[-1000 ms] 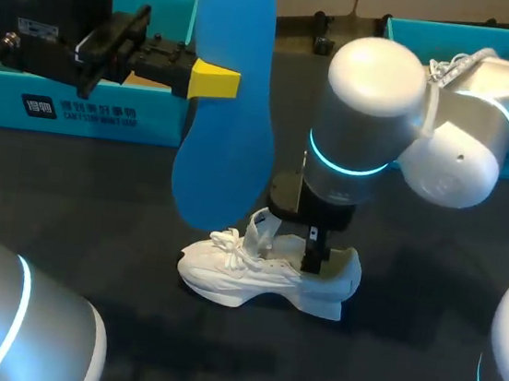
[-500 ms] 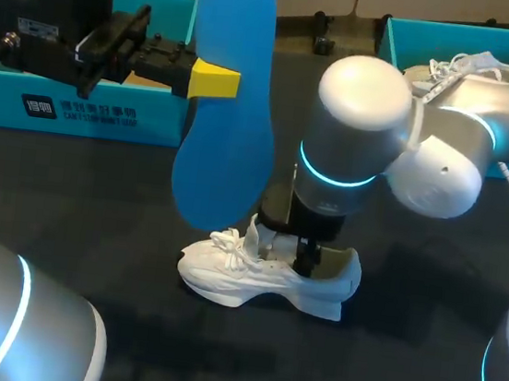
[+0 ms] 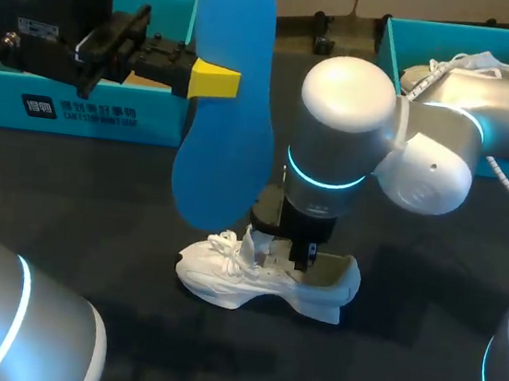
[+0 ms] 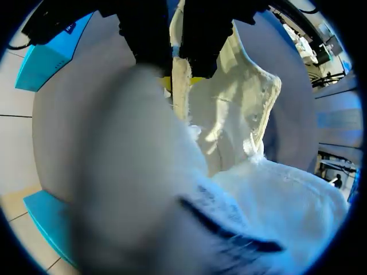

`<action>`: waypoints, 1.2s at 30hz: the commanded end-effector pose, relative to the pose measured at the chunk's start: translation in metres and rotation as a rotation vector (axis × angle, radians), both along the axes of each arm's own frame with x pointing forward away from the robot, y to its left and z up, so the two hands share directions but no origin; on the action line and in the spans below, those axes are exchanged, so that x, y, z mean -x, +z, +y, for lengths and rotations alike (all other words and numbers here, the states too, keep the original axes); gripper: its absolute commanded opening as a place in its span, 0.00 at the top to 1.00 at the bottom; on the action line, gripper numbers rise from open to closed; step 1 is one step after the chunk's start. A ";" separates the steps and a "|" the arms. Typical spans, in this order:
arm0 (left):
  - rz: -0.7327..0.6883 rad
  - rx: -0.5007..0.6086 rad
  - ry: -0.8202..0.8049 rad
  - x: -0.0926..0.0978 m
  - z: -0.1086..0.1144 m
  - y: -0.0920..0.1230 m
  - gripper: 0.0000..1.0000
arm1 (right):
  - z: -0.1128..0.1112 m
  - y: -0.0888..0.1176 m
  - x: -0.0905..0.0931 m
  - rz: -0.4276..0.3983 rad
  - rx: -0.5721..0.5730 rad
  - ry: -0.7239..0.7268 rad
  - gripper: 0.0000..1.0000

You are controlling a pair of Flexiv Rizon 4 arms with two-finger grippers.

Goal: Take the shoe out of the shoebox, open the shoe tongue, remove and reinsert the insole, then place the shoe into the shoebox

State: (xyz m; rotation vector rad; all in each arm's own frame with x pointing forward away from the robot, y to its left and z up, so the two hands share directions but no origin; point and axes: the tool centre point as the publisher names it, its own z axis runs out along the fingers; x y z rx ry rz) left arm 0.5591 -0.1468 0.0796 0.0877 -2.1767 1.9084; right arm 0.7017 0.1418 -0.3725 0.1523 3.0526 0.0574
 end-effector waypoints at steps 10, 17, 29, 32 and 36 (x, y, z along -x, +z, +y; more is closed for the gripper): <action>0.000 -0.003 -0.002 -0.001 -0.001 0.001 1.00 | -0.014 0.046 0.022 -0.016 0.048 -0.259 1.00; 0.000 -0.003 -0.002 -0.001 -0.001 0.001 1.00 | -0.013 0.054 0.029 -0.051 0.079 -0.302 1.00; 0.000 -0.003 -0.002 -0.001 -0.001 0.001 1.00 | 0.003 0.050 0.034 0.010 -0.009 -0.498 1.00; 0.000 -0.003 -0.002 -0.001 -0.001 0.001 1.00 | 0.007 0.058 0.041 0.050 -0.092 -0.650 1.00; 0.000 -0.003 -0.002 -0.001 -0.001 0.001 1.00 | 0.007 0.072 0.052 0.035 -0.130 -0.899 1.00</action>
